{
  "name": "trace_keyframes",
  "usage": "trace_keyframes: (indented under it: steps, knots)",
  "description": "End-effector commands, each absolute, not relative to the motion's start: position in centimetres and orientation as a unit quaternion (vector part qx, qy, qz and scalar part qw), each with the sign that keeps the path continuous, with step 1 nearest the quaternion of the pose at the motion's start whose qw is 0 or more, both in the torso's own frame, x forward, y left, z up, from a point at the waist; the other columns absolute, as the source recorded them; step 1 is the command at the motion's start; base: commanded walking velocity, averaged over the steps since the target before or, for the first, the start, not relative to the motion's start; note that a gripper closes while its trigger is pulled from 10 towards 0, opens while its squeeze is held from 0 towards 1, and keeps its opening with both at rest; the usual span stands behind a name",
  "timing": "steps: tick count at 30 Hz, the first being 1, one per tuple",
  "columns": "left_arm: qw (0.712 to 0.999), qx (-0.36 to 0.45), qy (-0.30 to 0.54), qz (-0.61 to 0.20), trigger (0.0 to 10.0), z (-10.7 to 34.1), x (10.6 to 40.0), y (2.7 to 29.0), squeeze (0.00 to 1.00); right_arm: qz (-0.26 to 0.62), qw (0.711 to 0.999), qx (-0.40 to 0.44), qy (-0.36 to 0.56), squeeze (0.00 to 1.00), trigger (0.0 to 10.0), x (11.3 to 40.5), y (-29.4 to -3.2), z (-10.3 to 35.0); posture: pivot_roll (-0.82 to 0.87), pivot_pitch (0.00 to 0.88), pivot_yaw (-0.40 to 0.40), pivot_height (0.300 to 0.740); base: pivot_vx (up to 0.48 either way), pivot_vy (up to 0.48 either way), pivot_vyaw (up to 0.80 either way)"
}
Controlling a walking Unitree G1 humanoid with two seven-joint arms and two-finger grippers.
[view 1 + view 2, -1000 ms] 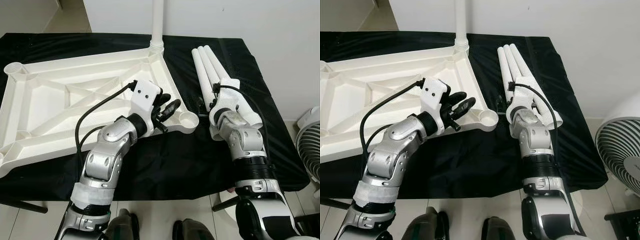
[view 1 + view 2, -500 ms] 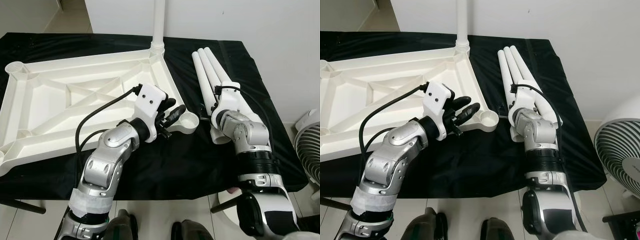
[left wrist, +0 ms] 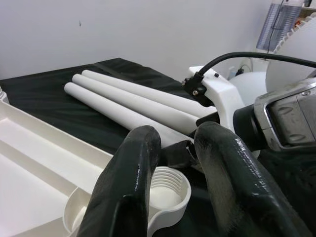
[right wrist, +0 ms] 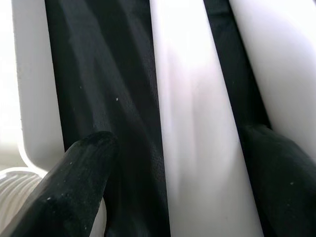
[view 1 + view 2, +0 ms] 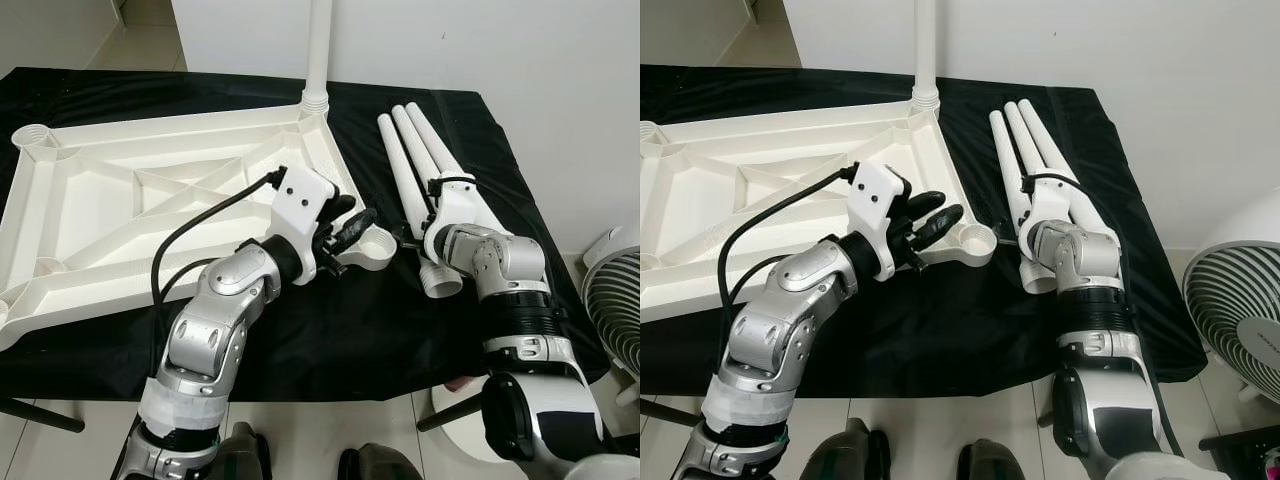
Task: Building children table
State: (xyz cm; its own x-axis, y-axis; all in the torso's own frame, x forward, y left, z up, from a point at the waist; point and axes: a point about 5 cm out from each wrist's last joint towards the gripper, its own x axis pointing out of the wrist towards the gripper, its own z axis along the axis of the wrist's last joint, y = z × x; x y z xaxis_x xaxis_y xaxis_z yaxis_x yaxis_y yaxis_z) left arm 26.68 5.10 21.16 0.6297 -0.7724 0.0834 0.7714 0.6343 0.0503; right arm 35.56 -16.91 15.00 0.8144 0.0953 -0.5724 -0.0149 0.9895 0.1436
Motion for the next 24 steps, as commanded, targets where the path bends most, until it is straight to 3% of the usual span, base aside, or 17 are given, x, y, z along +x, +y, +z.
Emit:
trace_keyframes:
  steps: [1, 6, 8, 17, 24]
  knots:
    - [0.923, 0.001, -0.041, -0.384, 10.0, 20.9, 26.9, 5.4, 0.00, 0.031, 0.924, 0.079, 0.372, 0.00, 10.0, 34.5, -16.9, 12.3, -0.06, 0.053, -0.028, 0.740, 0.000, 0.000, 0.00]
    - [0.923, 0.001, -0.041, -0.383, 10.0, 21.0, 26.9, 5.4, 0.00, 0.037, 0.916, 0.075, 0.392, 0.00, 10.0, 34.4, -17.0, 11.9, -0.06, 0.055, -0.029, 0.740, 0.000, 0.000, 0.00]
    - [0.923, -0.001, -0.042, -0.382, 10.0, 21.1, 26.9, 5.4, 0.00, 0.034, 0.907, 0.084, 0.411, 0.00, 0.3, 34.2, -17.3, 11.5, -0.06, 0.057, -0.031, 0.740, 0.000, 0.000, 0.00]
    - [0.924, -0.008, -0.045, -0.378, 10.0, 21.3, 26.9, 5.3, 0.00, 0.056, 0.909, 0.104, 0.400, 0.00, 0.0, 34.7, -17.3, 12.0, -0.06, 0.058, -0.037, 0.740, 0.000, 0.000, 0.00]
    - [0.925, -0.011, -0.048, -0.376, 10.0, 21.4, 27.1, 5.2, 0.00, 0.058, 0.935, 0.113, 0.331, 0.00, 0.0, 35.4, -17.3, 14.0, -0.06, 0.061, -0.036, 0.740, 0.000, 0.000, 0.00]
